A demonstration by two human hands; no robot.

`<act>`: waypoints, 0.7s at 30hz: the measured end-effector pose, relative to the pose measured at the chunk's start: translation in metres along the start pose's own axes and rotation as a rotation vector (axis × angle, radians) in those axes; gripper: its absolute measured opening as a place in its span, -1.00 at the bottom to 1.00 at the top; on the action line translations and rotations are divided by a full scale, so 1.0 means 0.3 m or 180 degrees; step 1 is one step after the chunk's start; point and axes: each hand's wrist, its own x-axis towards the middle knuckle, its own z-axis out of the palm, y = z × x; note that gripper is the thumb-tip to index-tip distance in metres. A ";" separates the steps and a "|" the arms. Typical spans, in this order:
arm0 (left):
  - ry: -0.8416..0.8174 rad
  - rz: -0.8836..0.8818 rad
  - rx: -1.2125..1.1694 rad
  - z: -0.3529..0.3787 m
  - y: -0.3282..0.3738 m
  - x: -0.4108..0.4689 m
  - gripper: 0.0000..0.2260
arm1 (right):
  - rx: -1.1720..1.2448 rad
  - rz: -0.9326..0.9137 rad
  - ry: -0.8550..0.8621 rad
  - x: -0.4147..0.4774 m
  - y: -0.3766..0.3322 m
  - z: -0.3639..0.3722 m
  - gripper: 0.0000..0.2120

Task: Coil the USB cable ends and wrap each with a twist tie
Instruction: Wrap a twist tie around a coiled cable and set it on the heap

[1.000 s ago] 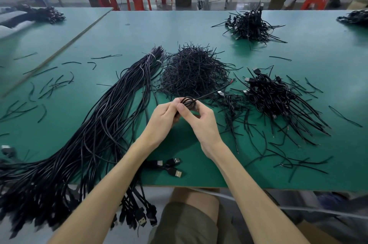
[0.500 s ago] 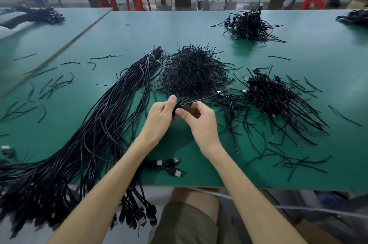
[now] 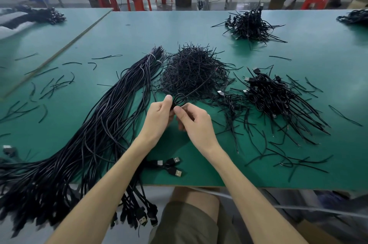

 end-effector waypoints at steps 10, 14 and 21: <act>-0.0033 0.0016 -0.0106 -0.001 0.003 -0.005 -0.45 | 0.0445 0.0074 -0.0312 -0.001 -0.008 0.008 -0.67; -0.0024 -0.0002 -0.0118 0.000 -0.004 -0.001 -0.48 | 0.0627 0.0129 -0.0454 0.002 -0.011 -0.012 -0.66; -0.0188 0.0226 -0.0078 0.008 0.002 -0.003 -0.46 | 0.0852 0.0189 -0.0383 -0.002 -0.015 -0.026 -0.67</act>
